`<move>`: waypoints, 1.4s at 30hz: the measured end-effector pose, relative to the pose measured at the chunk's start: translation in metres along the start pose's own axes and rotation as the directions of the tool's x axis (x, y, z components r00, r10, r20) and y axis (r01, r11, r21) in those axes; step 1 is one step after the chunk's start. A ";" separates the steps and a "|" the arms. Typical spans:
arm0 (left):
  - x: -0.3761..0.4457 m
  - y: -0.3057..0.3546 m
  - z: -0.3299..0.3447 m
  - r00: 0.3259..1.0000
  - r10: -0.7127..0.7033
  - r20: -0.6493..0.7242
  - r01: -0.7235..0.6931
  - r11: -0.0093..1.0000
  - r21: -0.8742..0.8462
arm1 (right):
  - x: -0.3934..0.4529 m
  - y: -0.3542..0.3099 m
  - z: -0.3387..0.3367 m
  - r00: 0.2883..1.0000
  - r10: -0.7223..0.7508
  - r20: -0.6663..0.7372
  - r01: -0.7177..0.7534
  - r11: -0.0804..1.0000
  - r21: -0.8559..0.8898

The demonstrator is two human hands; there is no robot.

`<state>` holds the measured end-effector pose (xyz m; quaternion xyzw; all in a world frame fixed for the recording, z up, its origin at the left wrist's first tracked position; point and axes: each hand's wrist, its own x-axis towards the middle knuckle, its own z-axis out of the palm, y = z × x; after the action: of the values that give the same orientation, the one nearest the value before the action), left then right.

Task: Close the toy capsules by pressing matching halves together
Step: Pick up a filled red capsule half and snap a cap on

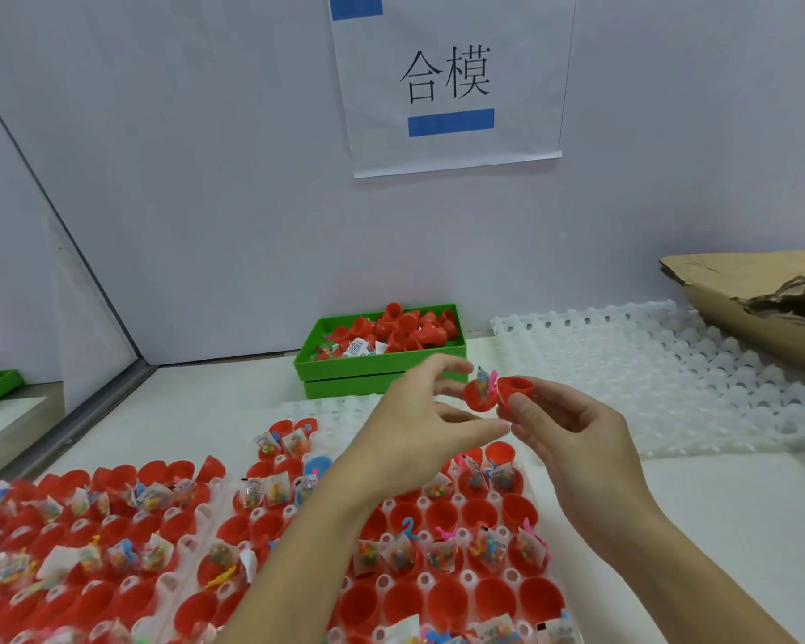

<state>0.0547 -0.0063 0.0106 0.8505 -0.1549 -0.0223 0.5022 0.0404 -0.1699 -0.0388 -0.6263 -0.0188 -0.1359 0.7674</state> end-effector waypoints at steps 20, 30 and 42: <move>-0.028 -0.030 -0.009 0.985 0.107 -0.134 -0.116 0.991 -0.064 | -0.007 -0.010 0.005 0.942 -0.210 0.263 0.290 0.902 -0.318; -0.042 -0.031 -0.001 0.965 0.167 -0.201 -0.176 0.984 -0.027 | -0.011 -0.010 0.010 0.924 -0.236 0.301 0.328 0.894 -0.306; -0.042 -0.030 0.001 0.964 0.171 -0.206 -0.202 0.969 -0.140 | -0.014 -0.018 0.013 0.954 -0.168 0.250 0.206 0.969 -0.136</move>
<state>0.0218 0.0182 -0.0206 0.7872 -0.1833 0.0951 0.5811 0.0247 -0.1576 -0.0210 -0.6933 -0.1582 -0.1338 0.6902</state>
